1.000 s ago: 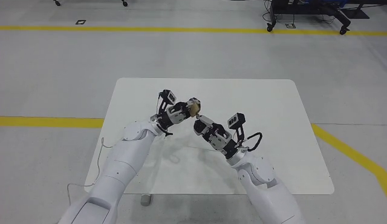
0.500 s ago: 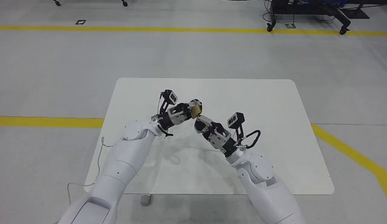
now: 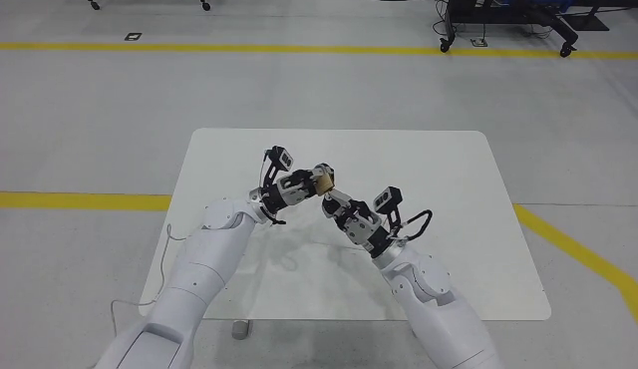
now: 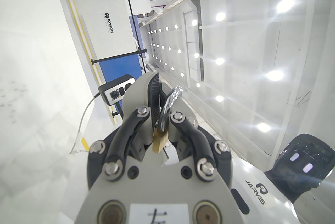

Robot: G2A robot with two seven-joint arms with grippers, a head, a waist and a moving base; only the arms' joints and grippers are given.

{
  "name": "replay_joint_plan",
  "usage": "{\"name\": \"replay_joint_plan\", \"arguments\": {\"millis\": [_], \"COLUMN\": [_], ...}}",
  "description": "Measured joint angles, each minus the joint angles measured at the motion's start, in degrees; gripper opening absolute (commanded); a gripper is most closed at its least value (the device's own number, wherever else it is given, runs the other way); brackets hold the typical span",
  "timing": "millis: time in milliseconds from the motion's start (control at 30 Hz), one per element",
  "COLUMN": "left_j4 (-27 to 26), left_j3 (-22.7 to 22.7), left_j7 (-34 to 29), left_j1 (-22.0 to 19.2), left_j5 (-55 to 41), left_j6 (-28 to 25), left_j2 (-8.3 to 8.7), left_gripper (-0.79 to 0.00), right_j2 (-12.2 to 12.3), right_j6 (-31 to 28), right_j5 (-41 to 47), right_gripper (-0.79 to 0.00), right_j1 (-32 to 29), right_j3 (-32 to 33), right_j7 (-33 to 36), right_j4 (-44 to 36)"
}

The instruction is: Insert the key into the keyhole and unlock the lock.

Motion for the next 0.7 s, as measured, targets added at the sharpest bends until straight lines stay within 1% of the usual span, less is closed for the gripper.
{"name": "replay_joint_plan", "arguments": {"millis": [200,333,467,700], "left_j4": [0.1,-0.2,-0.5,-1.7], "left_j3": [0.0,0.2,0.3,0.3], "left_j7": [0.2,0.8,1.7,3.2], "left_j1": [-0.1,-0.1,-0.1,0.3], "left_j5": [0.8,1.8,3.3,5.6], "left_j6": [-0.3,-0.7,-1.5,-2.9], "left_j2": [0.03,0.06,0.15,0.35], "left_gripper": [-0.785,-0.785,-0.785,-0.785], "right_j2": [0.2,0.3,0.4,0.5], "right_j6": [0.4,2.1,6.7,14.3], "right_j5": [0.9,3.3,8.0,16.0], "right_gripper": [-0.785,-0.785,-0.785,-0.785], "right_j1": [-0.4,-1.0,-1.2,-1.1], "right_j3": [0.6,1.0,1.2,2.1], "right_j7": [0.6,1.5,2.6,1.9], "right_j4": [-0.6,-1.4,-1.6,-1.6]}}
